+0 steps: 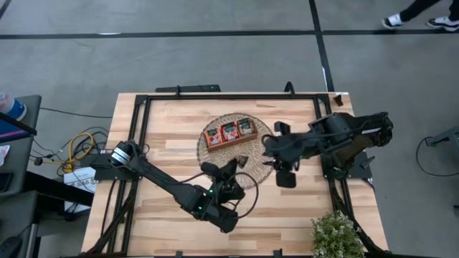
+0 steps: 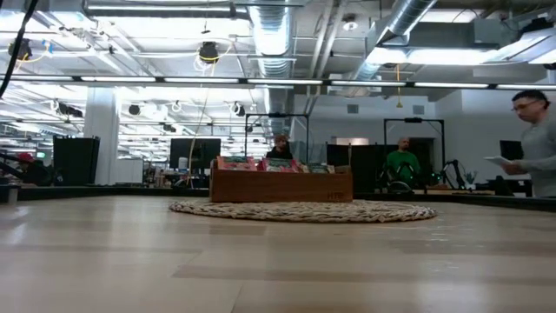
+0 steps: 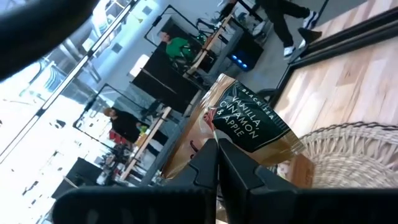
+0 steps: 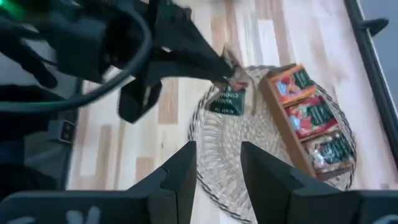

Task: Pick & Place Tea
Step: Put the brown tea bag into the right section of the wooden organizer

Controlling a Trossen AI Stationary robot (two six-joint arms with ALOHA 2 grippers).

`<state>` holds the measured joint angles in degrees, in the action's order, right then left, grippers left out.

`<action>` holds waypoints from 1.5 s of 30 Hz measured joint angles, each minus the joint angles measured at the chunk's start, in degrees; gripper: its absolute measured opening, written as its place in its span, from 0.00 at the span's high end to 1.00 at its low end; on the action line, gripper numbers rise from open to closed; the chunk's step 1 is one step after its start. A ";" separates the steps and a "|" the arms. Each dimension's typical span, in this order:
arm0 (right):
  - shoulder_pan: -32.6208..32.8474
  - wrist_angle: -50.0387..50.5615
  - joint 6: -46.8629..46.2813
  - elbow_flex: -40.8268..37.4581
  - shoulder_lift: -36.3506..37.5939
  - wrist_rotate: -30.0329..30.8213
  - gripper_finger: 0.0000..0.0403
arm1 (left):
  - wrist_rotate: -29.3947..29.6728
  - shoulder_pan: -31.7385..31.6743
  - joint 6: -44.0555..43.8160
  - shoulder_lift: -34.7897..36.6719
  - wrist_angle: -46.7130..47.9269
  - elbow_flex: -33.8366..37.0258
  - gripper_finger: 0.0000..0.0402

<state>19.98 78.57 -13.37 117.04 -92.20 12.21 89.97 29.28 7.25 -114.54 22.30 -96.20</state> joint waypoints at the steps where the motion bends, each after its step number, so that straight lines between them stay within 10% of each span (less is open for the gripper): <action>1: -0.51 -0.53 0.66 -0.01 -0.30 -0.03 0.70 | 0.00 0.00 0.77 0.00 -0.06 -0.44 1.00; 45: -14.42 -3.48 11.96 -0.31 -7.03 -21.90 0.71 | 0.01 -0.02 6.49 0.02 -0.31 -3.48 1.00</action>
<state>5.56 75.09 -1.41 116.73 -99.23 -9.69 89.99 29.26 13.73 -114.52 22.00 -99.68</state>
